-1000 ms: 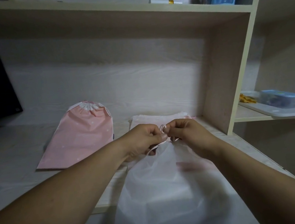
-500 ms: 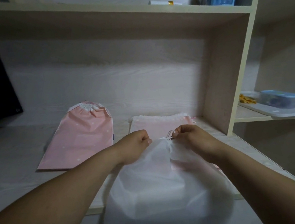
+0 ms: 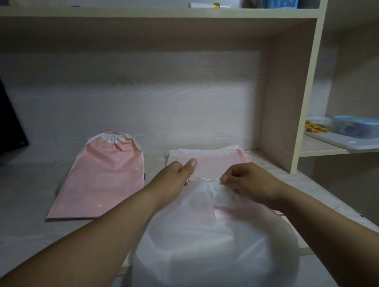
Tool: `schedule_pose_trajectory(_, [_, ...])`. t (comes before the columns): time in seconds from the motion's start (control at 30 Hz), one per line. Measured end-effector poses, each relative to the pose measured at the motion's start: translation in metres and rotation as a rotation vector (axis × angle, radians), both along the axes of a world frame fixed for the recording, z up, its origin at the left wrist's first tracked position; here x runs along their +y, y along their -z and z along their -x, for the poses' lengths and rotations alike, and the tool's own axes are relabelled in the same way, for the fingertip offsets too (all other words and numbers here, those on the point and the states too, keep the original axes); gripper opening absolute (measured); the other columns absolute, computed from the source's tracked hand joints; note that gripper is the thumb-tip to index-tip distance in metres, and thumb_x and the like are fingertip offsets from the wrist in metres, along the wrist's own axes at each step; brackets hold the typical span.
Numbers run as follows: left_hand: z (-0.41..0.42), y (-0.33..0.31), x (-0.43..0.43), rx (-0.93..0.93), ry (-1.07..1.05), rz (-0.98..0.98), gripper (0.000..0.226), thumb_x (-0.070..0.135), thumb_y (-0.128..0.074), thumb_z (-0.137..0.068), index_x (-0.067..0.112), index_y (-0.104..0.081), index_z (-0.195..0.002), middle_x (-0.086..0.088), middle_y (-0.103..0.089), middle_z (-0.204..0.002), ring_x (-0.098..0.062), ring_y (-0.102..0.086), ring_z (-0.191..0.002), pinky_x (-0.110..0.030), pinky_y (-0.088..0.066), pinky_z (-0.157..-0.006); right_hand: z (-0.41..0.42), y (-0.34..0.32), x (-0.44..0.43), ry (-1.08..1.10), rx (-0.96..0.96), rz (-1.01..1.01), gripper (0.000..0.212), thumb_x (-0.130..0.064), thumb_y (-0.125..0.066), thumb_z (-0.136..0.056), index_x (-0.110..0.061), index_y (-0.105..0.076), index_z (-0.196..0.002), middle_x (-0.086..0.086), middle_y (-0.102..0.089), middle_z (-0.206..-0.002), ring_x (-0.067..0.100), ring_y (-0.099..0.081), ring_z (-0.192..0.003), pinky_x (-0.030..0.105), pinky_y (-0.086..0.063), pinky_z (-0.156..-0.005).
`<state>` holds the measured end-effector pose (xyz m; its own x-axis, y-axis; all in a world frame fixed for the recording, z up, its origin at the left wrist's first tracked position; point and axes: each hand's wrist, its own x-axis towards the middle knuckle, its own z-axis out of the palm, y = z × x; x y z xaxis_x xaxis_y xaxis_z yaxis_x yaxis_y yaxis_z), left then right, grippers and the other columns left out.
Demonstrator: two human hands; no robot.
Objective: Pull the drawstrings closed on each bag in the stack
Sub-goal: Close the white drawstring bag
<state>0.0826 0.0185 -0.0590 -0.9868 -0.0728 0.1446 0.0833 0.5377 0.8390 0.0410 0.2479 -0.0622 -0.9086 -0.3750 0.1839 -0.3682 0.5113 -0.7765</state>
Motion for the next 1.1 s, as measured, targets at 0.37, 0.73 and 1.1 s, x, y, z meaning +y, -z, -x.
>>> schedule_pose_trajectory(0.37, [-0.001,0.008,-0.007,0.022,0.157,-0.243,0.024,0.040,-0.066,-0.094,0.019,-0.062,-0.086,-0.005,-0.057,-0.080,-0.020,-0.050,-0.075,-0.035,-0.037,-0.071,-0.005,-0.007,-0.006,-0.012,-0.210,0.388,0.023,-0.025,-0.060,-0.104,-0.017,-0.071,-0.086,0.007,-0.068,-0.078,0.019,-0.060,-0.068,0.030,-0.048,-0.067])
schedule_pose_trajectory(0.73, [-0.002,-0.013,-0.035,0.153,-0.002,-0.311,0.040,0.047,-0.065,-0.092,0.008,-0.063,-0.099,-0.003,-0.065,-0.093,-0.020,-0.058,-0.088,-0.037,-0.046,-0.081,-0.009,-0.017,0.000,-0.181,-0.240,0.245,0.031,-0.033,-0.068,-0.100,-0.004,-0.077,-0.106,0.019,-0.078,-0.104,0.034,-0.073,-0.093,0.045,-0.056,-0.090])
schedule_pose_trajectory(1.1, [-0.019,-0.013,-0.100,0.086,-0.116,0.036,0.047,0.060,-0.065,-0.090,0.014,-0.074,-0.097,-0.002,-0.078,-0.090,-0.021,-0.074,-0.081,-0.042,-0.061,-0.085,0.006,-0.036,-0.064,-0.004,-0.128,0.438,0.027,-0.026,-0.065,-0.103,-0.002,-0.069,-0.089,0.018,-0.079,-0.089,0.023,-0.073,-0.071,0.034,-0.059,-0.072])
